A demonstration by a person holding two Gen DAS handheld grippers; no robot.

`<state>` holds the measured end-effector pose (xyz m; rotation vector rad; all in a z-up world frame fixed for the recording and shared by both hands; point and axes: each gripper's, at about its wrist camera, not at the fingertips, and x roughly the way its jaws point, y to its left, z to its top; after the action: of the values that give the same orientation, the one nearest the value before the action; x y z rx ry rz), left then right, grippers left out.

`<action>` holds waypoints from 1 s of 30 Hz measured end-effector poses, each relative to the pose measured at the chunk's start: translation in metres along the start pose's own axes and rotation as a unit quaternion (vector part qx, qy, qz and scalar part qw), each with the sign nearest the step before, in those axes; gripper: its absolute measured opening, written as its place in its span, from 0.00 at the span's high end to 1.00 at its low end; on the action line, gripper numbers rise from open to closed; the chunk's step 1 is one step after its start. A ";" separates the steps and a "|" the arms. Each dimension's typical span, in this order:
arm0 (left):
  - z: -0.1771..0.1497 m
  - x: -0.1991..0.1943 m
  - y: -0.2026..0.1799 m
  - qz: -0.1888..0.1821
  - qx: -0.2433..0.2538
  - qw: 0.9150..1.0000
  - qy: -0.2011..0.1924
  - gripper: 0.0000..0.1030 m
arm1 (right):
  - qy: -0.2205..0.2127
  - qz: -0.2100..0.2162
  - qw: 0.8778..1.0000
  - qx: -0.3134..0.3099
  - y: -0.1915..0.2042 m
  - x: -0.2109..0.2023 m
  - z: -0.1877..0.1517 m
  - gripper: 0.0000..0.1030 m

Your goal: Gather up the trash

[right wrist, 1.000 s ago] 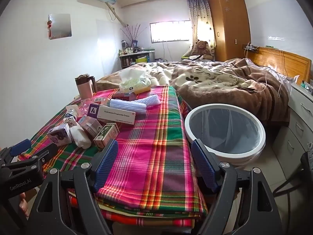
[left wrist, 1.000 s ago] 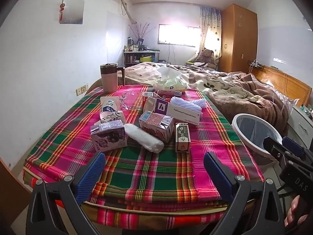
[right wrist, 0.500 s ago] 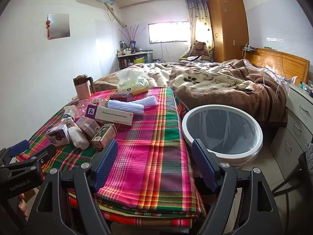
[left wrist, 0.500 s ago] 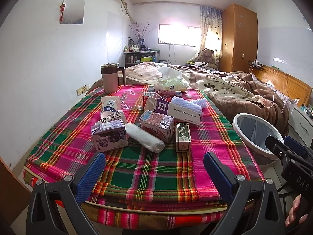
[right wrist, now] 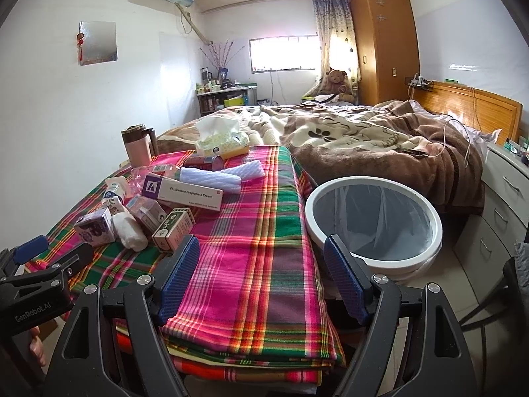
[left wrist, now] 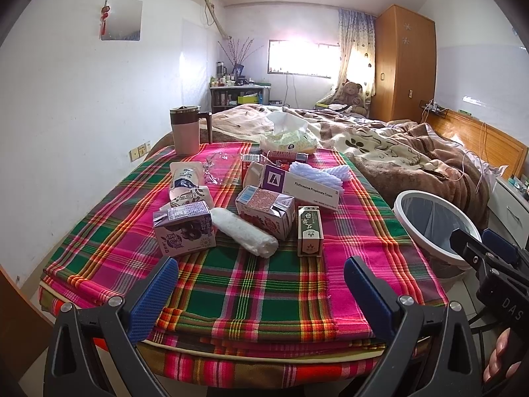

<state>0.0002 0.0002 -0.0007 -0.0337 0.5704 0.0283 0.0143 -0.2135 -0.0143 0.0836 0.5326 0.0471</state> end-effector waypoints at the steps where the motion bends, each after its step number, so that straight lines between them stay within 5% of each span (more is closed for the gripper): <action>1: 0.000 0.002 0.000 0.000 0.000 1.000 0.001 0.01 | 0.000 0.000 1.000 0.000 0.000 0.000 0.000 0.23; 30: 0.000 0.003 0.002 0.000 -0.001 1.000 0.000 0.01 | -0.003 -0.002 1.000 0.001 0.000 0.000 0.001 0.23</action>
<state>0.0032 0.0018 -0.0023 -0.0352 0.5709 0.0277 0.0149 -0.2137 -0.0135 0.0848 0.5273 0.0417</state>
